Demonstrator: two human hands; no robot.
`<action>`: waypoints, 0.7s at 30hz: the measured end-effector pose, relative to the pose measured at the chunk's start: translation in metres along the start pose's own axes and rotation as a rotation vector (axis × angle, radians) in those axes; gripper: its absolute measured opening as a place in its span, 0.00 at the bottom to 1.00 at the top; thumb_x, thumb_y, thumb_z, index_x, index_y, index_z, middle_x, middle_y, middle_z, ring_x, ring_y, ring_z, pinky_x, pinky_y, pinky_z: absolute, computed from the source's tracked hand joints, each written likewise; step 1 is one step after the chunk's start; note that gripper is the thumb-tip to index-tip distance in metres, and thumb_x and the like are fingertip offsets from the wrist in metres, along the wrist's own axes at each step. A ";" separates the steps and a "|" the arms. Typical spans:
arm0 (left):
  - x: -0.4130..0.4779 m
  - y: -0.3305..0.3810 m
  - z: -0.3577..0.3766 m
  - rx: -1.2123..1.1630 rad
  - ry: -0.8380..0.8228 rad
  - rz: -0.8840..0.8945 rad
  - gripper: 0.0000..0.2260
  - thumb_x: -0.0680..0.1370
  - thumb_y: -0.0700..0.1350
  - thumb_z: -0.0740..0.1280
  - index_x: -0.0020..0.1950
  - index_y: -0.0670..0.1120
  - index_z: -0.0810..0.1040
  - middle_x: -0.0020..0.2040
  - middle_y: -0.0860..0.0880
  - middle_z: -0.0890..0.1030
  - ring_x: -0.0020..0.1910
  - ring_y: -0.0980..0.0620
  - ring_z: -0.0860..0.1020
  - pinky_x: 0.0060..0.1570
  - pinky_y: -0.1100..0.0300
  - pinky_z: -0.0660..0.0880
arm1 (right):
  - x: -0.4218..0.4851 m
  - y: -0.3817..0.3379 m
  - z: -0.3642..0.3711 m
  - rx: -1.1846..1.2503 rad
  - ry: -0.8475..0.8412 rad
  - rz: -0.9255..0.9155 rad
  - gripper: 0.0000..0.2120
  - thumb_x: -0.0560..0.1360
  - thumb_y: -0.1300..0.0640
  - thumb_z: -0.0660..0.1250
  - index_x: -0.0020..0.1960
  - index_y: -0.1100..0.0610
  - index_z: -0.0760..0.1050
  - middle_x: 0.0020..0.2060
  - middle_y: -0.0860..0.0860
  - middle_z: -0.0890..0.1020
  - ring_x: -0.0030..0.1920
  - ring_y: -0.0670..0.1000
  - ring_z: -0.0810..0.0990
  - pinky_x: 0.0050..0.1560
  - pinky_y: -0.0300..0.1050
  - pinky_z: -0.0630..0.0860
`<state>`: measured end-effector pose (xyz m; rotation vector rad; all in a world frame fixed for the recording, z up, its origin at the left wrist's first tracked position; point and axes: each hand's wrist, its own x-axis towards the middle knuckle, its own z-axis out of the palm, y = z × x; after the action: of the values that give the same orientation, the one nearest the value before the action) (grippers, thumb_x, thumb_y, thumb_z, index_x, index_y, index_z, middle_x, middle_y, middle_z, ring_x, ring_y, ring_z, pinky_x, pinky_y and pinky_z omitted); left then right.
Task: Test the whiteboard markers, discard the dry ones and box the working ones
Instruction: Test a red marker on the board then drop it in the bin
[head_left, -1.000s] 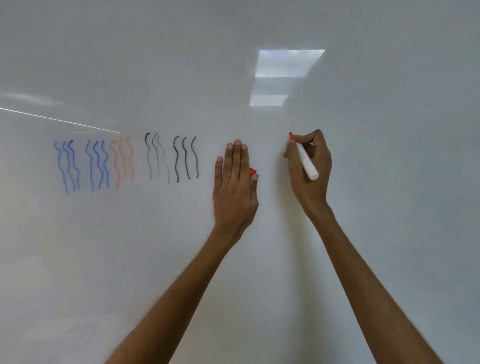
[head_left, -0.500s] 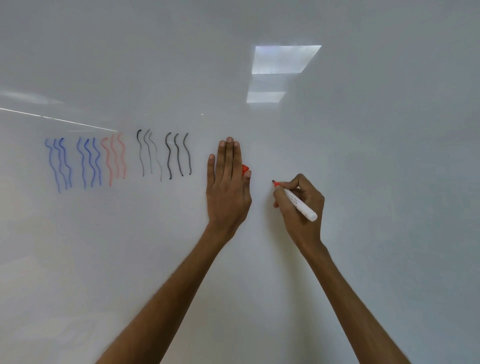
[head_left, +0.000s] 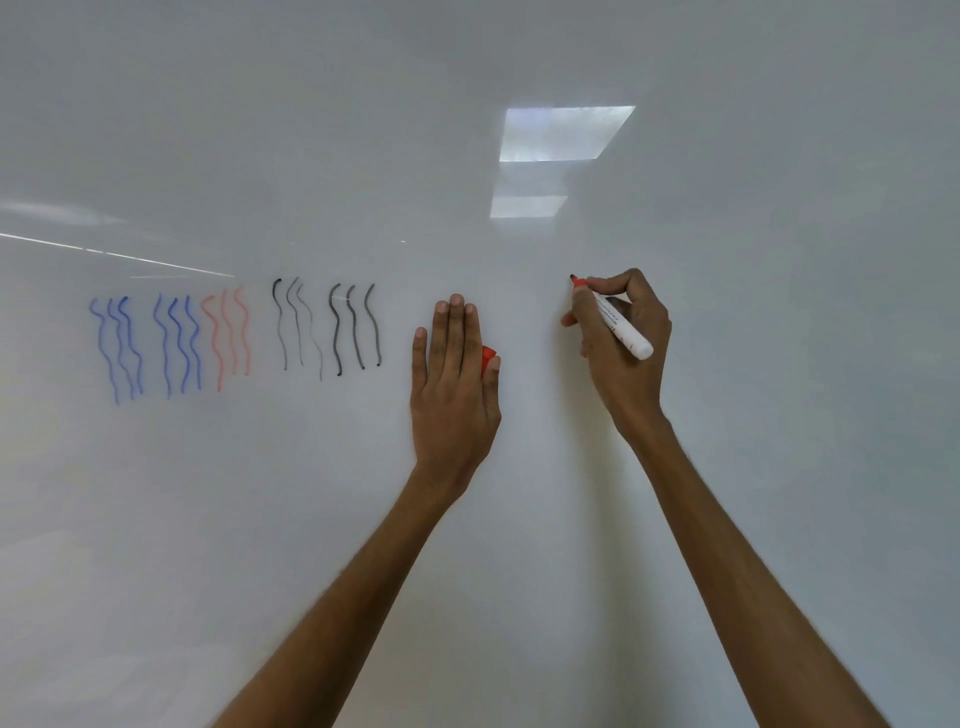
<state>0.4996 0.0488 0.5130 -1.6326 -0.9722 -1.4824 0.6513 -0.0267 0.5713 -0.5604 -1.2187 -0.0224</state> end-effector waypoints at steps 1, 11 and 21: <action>0.000 0.000 0.000 -0.008 0.003 0.000 0.24 0.85 0.47 0.53 0.79 0.38 0.55 0.80 0.42 0.56 0.79 0.46 0.53 0.78 0.47 0.52 | -0.002 0.003 0.001 0.001 -0.014 -0.004 0.06 0.78 0.59 0.68 0.46 0.60 0.74 0.36 0.51 0.84 0.36 0.51 0.84 0.36 0.44 0.74; -0.002 -0.001 0.002 -0.076 0.022 -0.002 0.24 0.85 0.47 0.54 0.79 0.39 0.57 0.79 0.43 0.57 0.79 0.47 0.53 0.78 0.47 0.53 | -0.040 0.020 -0.022 0.073 -0.022 0.111 0.06 0.78 0.63 0.68 0.44 0.62 0.73 0.39 0.56 0.84 0.34 0.53 0.82 0.32 0.43 0.72; -0.006 -0.002 0.004 -0.182 0.059 -0.015 0.21 0.85 0.44 0.58 0.77 0.39 0.61 0.78 0.42 0.62 0.78 0.47 0.57 0.78 0.49 0.54 | -0.085 0.021 -0.029 0.062 -0.076 0.200 0.04 0.79 0.64 0.68 0.46 0.64 0.74 0.38 0.60 0.83 0.26 0.44 0.76 0.27 0.35 0.69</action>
<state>0.4993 0.0527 0.5062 -1.7007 -0.8390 -1.6603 0.6525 -0.0438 0.4809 -0.6313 -1.2274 0.2065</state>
